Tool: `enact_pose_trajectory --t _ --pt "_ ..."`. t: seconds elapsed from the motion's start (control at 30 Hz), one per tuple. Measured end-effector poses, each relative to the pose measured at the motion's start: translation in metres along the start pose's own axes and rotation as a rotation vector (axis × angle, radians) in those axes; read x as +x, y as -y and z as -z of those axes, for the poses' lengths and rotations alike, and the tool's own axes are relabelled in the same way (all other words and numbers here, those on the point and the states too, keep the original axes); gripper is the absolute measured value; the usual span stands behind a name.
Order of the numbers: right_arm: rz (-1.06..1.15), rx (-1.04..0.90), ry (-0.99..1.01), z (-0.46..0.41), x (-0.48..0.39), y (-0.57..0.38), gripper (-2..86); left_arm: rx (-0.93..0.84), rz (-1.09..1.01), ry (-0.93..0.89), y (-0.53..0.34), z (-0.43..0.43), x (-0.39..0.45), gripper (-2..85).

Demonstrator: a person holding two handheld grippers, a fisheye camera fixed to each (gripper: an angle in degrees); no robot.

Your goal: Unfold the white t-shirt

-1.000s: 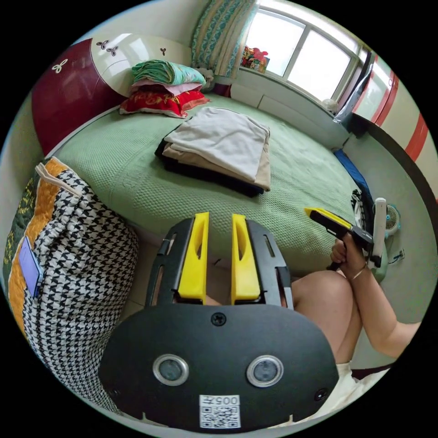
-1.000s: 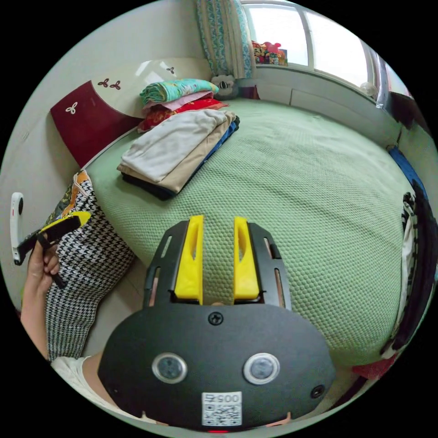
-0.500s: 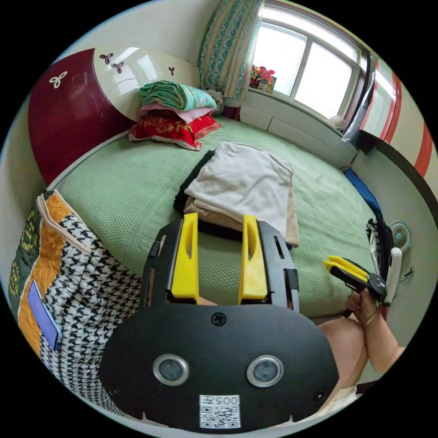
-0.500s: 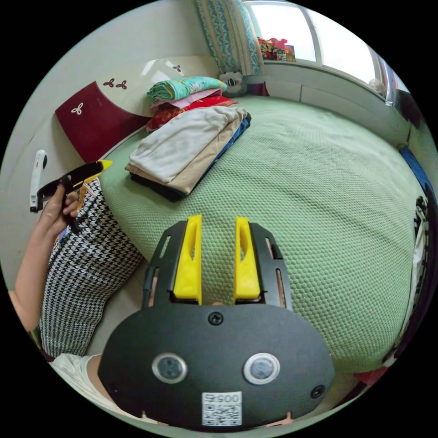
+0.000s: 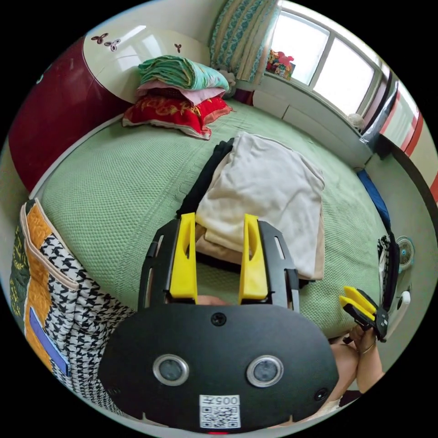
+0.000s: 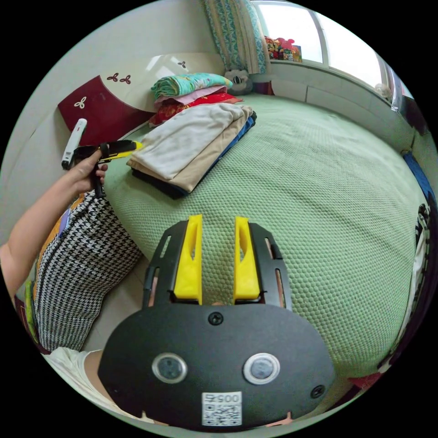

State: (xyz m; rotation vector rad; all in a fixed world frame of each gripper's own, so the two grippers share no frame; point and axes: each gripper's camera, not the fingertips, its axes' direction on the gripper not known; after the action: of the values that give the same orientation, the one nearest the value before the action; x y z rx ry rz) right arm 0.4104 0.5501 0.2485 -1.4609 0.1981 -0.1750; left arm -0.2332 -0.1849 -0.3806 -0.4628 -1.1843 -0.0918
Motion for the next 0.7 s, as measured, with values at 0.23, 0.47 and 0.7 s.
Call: enact_pose_trajectory --t 0.23,0.47,0.7 --pt "0.006 0.008 0.005 0.000 0.006 0.002 10.3 0.032 0.025 0.051 0.004 0.006 0.007 5.2" --pt "-0.005 0.013 0.020 0.006 0.015 0.006 9.3 0.163 -0.151 0.031 0.002 0.033 0.044 4.3" --pt "-0.010 0.017 0.027 0.019 0.023 0.013 8.5 0.161 -0.254 -0.011 -0.003 0.035 0.096 4.1"
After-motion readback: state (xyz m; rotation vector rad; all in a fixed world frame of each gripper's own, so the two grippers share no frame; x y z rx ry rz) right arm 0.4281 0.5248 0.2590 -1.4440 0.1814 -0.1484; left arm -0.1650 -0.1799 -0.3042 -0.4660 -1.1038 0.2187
